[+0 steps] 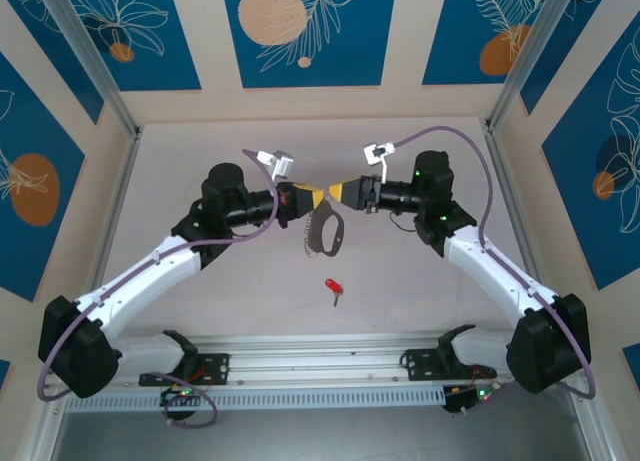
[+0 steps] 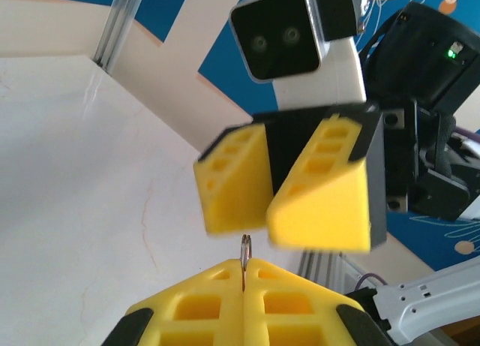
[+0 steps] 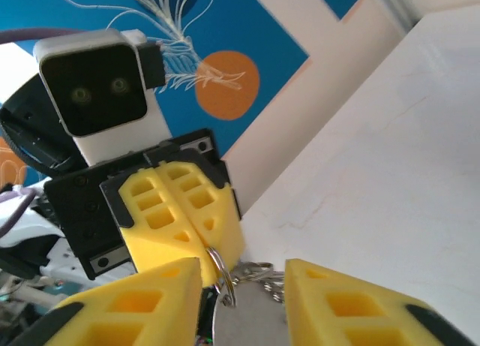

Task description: Put the keys on the keyring

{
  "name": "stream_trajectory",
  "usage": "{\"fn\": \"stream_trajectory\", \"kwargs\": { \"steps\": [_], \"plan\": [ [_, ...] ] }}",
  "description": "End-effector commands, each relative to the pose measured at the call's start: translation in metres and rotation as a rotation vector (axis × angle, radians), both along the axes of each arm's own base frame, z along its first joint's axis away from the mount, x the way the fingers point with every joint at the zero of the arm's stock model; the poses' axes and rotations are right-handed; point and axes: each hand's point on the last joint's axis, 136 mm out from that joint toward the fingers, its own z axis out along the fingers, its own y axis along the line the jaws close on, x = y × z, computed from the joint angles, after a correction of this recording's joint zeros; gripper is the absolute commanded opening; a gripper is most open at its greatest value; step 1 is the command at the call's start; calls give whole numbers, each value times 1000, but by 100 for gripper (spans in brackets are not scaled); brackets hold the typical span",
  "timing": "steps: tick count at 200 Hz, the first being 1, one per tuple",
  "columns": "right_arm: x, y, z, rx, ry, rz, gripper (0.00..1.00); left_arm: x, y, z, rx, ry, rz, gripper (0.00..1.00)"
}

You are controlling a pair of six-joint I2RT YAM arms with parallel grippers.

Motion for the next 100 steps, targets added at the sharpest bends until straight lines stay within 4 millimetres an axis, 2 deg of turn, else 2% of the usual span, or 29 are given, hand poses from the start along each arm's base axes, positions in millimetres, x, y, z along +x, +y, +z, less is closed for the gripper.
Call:
{"fn": "stream_trajectory", "kwargs": {
  "steps": [1, 19, 37, 100],
  "plan": [
    [-1, -23, 24, 15, -5, -66, 41, -6, -4, 16, 28, -80, -38, 0],
    [0, -34, 22, -7, 11, -104, 44, -8, -6, 18, 62, -109, -65, 0],
    [-3, -37, 20, -44, 10, -108, 45, -10, -7, 22, 96, -143, -97, 0],
    [-23, -31, 35, -58, -103, 3, 45, -16, -17, 36, 156, -212, -217, 0]
  ]
}}
